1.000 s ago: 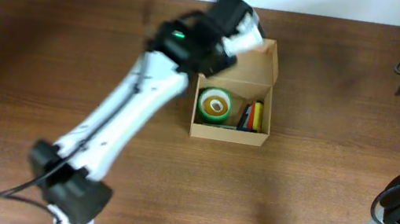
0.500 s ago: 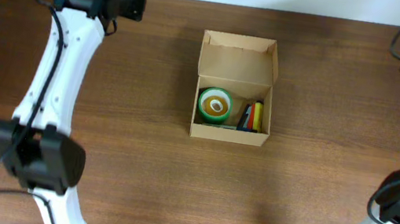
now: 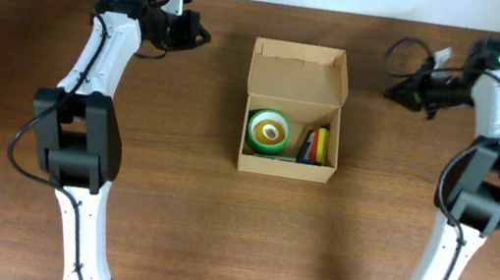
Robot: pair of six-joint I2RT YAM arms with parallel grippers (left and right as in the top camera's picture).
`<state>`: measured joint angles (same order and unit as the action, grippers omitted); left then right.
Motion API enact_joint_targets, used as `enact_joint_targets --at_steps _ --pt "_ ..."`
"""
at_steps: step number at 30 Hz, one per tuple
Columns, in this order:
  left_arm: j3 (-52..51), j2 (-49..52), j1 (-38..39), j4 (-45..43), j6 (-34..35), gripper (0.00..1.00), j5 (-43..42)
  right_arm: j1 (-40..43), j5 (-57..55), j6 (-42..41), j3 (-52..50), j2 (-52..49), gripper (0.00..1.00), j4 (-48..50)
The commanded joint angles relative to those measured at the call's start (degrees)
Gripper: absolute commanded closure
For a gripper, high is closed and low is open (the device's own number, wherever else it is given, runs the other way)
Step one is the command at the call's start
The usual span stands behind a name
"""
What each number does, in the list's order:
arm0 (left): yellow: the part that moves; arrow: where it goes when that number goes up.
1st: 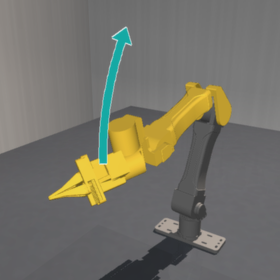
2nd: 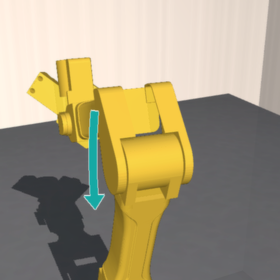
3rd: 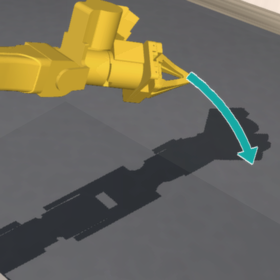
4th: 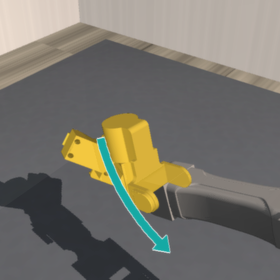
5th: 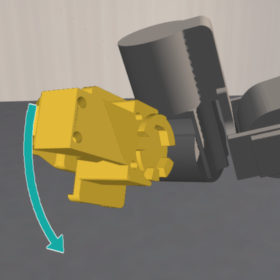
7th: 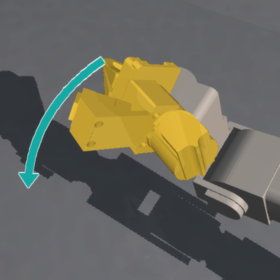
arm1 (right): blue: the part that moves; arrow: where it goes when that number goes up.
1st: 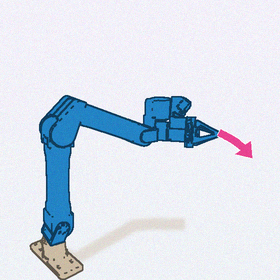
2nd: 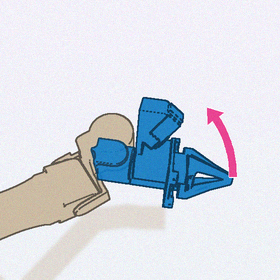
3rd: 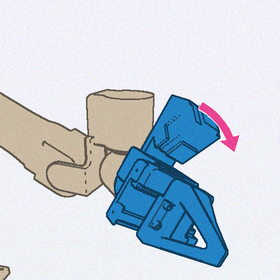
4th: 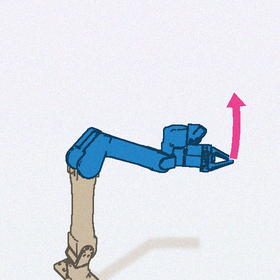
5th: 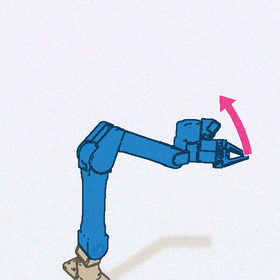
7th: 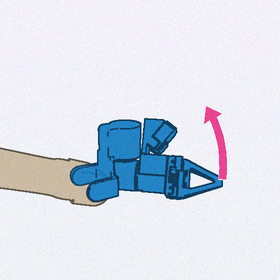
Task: Pack container
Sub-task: 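Move both grippers to the box lid flaps at the back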
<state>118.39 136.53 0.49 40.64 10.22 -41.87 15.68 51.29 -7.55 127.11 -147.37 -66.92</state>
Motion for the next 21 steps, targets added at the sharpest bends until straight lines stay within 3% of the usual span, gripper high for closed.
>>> enact_joint_targets --at_steps 1,8,12,21 --pt "0.22 3.19 -0.72 -0.76 4.04 0.98 -8.57 -0.85 8.57 1.6 -0.2 -2.01 0.96 0.63" --pt "0.22 9.07 -0.72 -4.9 7.56 0.98 -17.09 -2.67 9.88 1.81 -0.2 -3.89 0.97 2.03" --pt "0.22 12.55 -0.24 -10.54 13.27 0.98 -22.14 -3.85 10.03 1.81 -0.2 -4.22 0.96 2.45" --pt "0.22 15.3 2.45 -19.1 19.74 0.98 -25.22 -5.97 11.74 1.79 -0.2 -4.98 0.96 3.58"
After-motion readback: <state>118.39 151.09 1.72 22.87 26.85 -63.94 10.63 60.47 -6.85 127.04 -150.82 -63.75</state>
